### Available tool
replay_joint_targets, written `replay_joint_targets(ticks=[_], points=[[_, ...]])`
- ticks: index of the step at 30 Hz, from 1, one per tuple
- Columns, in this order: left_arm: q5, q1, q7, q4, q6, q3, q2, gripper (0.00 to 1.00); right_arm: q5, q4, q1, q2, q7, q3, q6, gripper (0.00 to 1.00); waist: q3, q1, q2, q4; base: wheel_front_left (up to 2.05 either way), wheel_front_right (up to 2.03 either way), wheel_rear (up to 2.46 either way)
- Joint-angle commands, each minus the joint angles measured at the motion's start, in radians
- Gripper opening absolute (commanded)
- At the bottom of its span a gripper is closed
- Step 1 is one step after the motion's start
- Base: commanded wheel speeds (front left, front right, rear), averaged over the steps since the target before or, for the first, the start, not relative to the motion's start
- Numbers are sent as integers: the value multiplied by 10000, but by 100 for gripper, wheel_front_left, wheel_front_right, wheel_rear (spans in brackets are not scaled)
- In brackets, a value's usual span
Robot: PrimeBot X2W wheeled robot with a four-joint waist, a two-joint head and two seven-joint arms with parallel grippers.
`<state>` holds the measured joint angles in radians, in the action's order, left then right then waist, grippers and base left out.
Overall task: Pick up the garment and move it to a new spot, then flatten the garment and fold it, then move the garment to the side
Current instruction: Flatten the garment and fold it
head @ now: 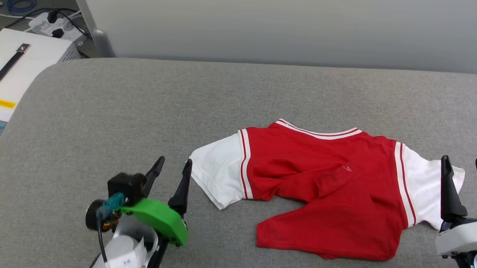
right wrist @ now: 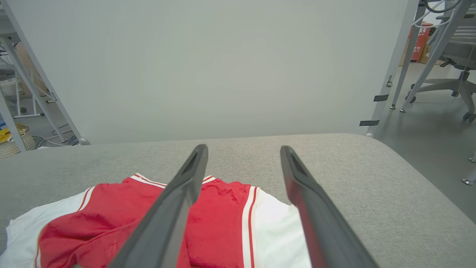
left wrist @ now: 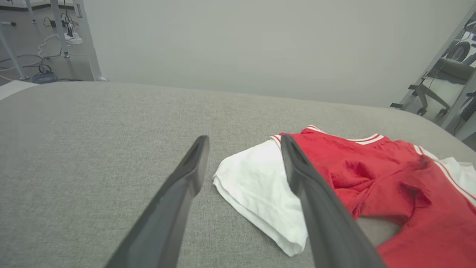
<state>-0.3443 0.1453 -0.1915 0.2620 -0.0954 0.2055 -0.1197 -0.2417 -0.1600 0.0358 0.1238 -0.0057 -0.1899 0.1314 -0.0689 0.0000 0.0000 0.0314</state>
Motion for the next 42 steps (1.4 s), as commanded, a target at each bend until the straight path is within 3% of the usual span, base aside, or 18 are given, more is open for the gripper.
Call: replay_joint_targets(ticks=[1, 6, 13, 17, 22, 33, 34, 42], points=[[-62, 611, 702, 203, -90, 58, -230, 100, 28, -169, 10, -40, 76, 10, -7, 100, -486, 0, 0, -312, 0, 0, 0], [-410, 2182, 2994, 470, -220, 285, -802, 100, 60, -533, -226, -115, 399, 9, -7, 100, -1082, 0, 0, -568, 0, 0, 0], [-1504, 3911, 7676, 838, -314, 781, -1634, 100, 18, -1040, -634, -291, 571, 106, -7, 100, -1828, 0, 0, -795, 0, 0, 0], [-1900, 4322, 9190, 1099, -322, 818, -2088, 100, -8, -1030, -853, -361, 528, 256, -7, 100, -2029, 0, 0, -1012, 0, 0, 0], [-1982, 4462, 10130, 1373, -324, 949, -2492, 100, -87, -955, -1116, -445, 353, 398, -7, 100, -2306, 0, 0, -1257, 0, 0, 0], [-1992, 4163, 9954, 1969, -295, 1314, -2351, 100, -40, -594, -1224, -526, 110, 322, -7, 100, -2442, 0, 0, -1495, 0, 0, 0], [-2015, 4103, 9963, 2017, -302, 1411, -2309, 0, -21, -582, -1230, -526, 120, 315, -7, 100, -2408, 0, 0, -1495, 0, 0, 0], [-1989, 3761, 8513, 2431, -185, 1519, -1981, 0, -233, -500, -1122, -438, 301, 73, -7, 100, -1741, 0, 0, -1267, 0, 0, 0]])
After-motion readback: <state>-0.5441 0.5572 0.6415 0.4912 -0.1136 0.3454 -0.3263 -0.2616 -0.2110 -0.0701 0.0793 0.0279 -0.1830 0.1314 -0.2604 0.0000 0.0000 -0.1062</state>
